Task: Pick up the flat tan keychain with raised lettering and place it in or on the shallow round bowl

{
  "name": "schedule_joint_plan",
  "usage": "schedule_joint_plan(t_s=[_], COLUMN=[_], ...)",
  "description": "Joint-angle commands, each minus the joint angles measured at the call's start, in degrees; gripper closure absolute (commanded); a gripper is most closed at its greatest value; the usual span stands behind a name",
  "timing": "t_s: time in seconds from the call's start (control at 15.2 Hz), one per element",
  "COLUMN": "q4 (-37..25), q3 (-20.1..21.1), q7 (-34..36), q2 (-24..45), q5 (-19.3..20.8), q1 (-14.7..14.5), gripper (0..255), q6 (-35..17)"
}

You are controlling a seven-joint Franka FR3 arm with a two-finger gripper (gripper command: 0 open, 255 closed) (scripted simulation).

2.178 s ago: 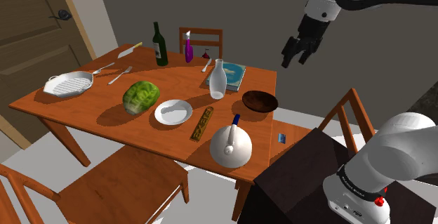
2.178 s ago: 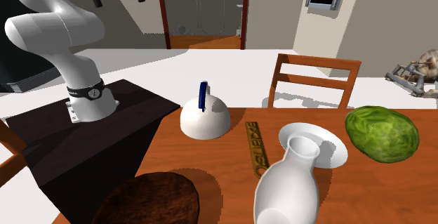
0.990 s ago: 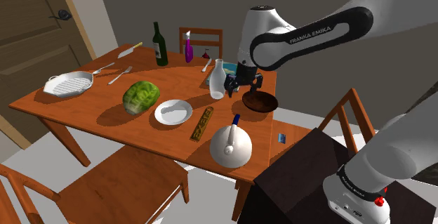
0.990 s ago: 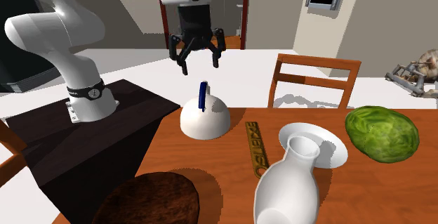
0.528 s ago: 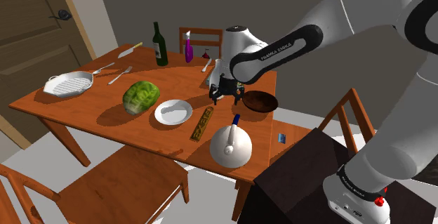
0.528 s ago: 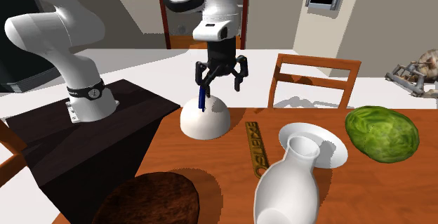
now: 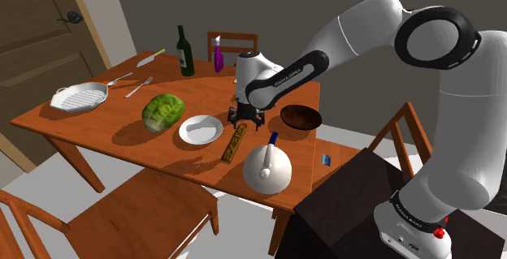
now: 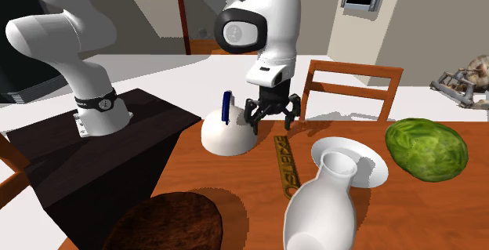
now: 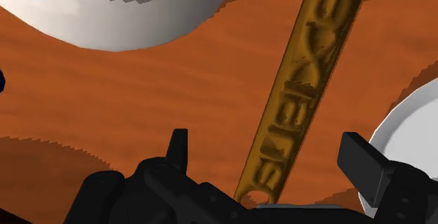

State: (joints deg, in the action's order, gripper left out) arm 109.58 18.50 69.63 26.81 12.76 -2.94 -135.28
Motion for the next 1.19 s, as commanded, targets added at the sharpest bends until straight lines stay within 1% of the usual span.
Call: schedule_joint_plan(t_s=[0.0, 0.26, 0.33, 0.79, 1.12], q4=[-4.94, -15.16, -15.95, -16.8, -16.8], q3=[-1.25, -3.54, -3.71, -4.71, -4.71], q7=[2.74, 6.63, 6.85, 7.41, 7.41], q2=[5.02, 14.59, 15.27, 19.49, 19.49], q5=[1.07, 1.87, 1.86, 2.88, 2.88], q1=[-1.61, -4.31, -4.5, -5.16, -5.17], gripper=[0, 0, 0, 0, 0], q6=[0.5, 1.9, 2.04, -1.32, -1.32])
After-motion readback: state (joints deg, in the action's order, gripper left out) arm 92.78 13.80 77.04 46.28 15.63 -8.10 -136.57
